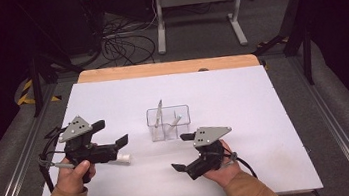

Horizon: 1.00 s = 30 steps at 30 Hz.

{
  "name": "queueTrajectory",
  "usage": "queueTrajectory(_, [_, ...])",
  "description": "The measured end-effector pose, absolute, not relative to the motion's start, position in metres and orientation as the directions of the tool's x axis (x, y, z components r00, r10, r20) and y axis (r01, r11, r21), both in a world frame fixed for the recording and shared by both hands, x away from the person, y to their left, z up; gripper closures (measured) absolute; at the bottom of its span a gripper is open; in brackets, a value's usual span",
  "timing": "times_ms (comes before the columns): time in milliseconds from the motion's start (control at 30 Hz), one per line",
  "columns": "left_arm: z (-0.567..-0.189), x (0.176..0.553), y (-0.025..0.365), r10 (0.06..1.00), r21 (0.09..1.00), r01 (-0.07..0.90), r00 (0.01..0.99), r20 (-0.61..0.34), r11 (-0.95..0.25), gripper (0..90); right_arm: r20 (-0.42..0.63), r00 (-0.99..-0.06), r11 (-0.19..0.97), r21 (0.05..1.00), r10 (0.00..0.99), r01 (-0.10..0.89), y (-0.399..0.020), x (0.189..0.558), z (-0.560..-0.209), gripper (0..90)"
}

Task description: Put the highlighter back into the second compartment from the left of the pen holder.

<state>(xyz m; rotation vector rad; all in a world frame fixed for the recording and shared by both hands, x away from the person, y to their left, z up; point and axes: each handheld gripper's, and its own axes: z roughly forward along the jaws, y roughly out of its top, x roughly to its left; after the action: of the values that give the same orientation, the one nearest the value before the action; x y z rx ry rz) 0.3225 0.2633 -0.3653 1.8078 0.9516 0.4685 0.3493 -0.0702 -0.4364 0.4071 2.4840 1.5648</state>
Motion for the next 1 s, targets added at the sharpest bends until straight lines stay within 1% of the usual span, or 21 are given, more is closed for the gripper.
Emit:
queueTrajectory(467, [-0.364,0.322,0.265,0.778,0.902,0.388,0.62,-0.103,-0.19,7.1,-0.005,-0.957,0.43,0.894,0.291,0.126,-0.033,0.354,-0.438,7.0])
queueTrajectory(633, [-0.364,0.322,0.265,0.778,0.901,0.389,0.619,-0.103,-0.191,7.0,0.01,-0.96,0.425,0.896,0.278,0.132,-0.022,0.358,-0.441,7.1])
queueTrajectory(1000, [-0.364,0.322,0.266,0.78,0.901,0.393,0.616,-0.108,-0.185,7.1,0.019,-0.965,0.43,0.893,0.262,0.135,-0.002,0.363,-0.446,7.9])
